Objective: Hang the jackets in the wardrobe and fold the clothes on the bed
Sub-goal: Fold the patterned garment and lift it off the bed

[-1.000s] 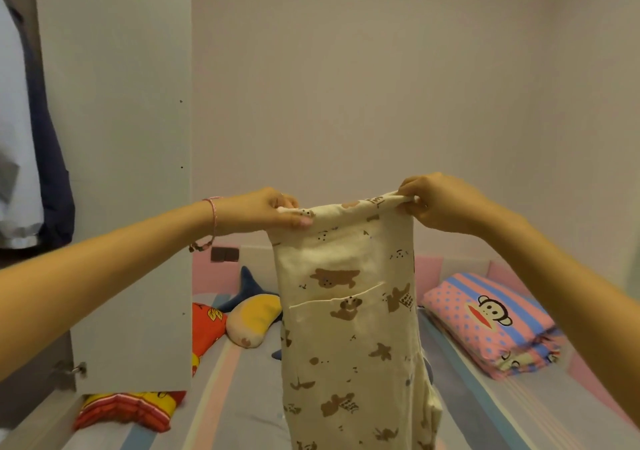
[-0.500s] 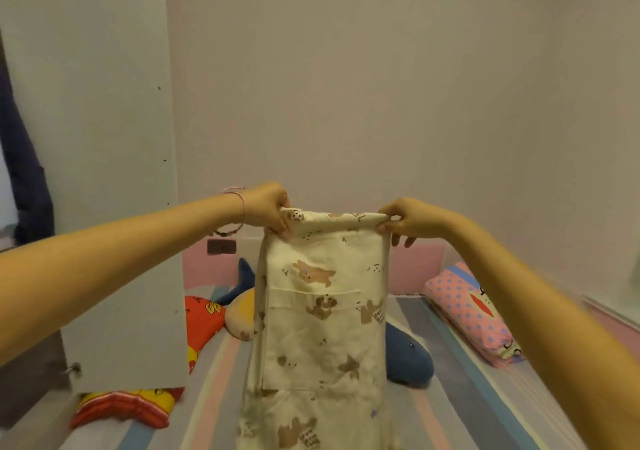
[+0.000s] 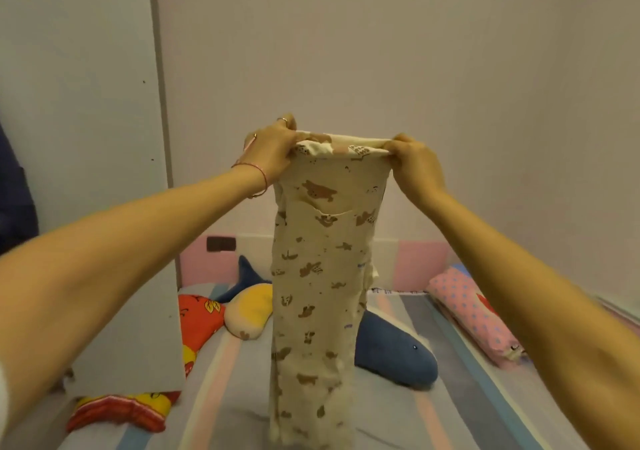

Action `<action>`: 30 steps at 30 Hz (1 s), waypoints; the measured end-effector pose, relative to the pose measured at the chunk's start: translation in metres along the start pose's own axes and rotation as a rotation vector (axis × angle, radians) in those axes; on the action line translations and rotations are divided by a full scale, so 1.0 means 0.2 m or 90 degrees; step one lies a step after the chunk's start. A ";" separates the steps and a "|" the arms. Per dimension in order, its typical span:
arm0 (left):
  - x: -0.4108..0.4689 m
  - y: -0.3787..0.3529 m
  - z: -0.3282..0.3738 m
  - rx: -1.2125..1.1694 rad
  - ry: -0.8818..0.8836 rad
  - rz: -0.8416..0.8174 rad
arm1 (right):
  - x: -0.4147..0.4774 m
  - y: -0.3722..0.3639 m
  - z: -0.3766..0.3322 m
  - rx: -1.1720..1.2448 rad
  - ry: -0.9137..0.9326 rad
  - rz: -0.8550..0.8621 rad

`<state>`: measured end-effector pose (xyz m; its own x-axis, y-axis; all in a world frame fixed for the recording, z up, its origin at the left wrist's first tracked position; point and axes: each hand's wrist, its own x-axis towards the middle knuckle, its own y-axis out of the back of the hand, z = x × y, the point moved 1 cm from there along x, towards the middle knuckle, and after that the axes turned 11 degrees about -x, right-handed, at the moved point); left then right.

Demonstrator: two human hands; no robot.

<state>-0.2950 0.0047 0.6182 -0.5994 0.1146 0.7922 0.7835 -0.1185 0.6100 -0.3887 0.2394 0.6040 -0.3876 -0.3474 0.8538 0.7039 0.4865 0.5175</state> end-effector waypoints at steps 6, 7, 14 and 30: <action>-0.51 -0.16 0.11 -0.054 -0.047 -0.068 | -0.51 -0.05 0.03 -0.043 0.112 -0.086; -0.66 -0.23 0.12 -0.058 -0.064 -0.094 | -0.67 -0.08 0.01 -0.046 0.124 -0.124; -1.82 -0.48 0.39 -0.196 -0.173 -0.326 | -1.84 -0.17 -0.25 0.030 0.198 -0.403; -3.16 -0.37 0.65 -0.540 0.036 -1.097 | -3.15 0.09 -0.90 0.316 0.211 -1.208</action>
<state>0.0467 0.0696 0.0691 -0.5415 0.5900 -0.5989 -0.8367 -0.3089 0.4522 -0.0250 0.3219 0.0653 -0.1579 -0.6753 -0.7204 -0.6219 -0.4987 0.6038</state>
